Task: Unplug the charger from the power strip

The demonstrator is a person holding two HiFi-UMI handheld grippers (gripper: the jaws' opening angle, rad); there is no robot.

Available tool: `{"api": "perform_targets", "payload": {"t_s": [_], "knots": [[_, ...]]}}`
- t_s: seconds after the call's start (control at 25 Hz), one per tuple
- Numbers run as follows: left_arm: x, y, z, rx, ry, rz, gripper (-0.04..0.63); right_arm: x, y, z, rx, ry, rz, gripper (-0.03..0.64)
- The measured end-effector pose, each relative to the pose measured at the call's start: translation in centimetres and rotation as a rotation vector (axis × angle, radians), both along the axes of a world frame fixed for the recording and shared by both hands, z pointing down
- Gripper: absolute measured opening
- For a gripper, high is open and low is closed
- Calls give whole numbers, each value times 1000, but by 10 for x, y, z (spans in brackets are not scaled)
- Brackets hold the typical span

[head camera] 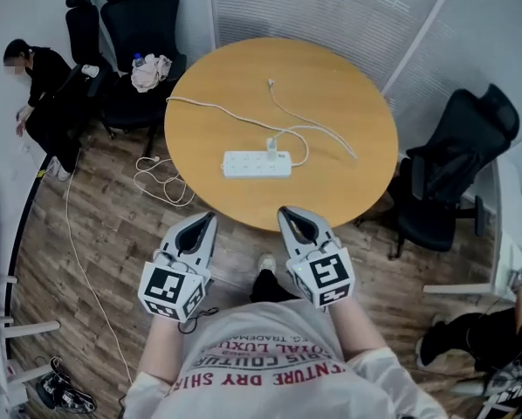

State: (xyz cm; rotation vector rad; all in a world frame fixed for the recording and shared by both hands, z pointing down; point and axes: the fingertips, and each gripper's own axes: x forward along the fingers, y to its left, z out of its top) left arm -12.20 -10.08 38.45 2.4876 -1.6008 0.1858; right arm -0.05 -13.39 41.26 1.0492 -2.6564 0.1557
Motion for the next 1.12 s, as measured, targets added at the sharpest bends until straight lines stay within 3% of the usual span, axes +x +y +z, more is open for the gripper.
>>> {"api": "perform_targets", "payload": {"t_s": [0.16,0.32,0.64,1.12], "knots": [[16,-70,1,-2,-19,-3,29,13,-75,5,20,41,-30,28],[22,-122,14,-34,-38,-18,30,22,-130,22,-35,49,-38,28],[21,-186,71,-115,-69,31,31,16,-189,77,-148,111,-32,28],[20,-228,198,-368,-141,342,30,4,-216,152,-335,166,167,28]]}}
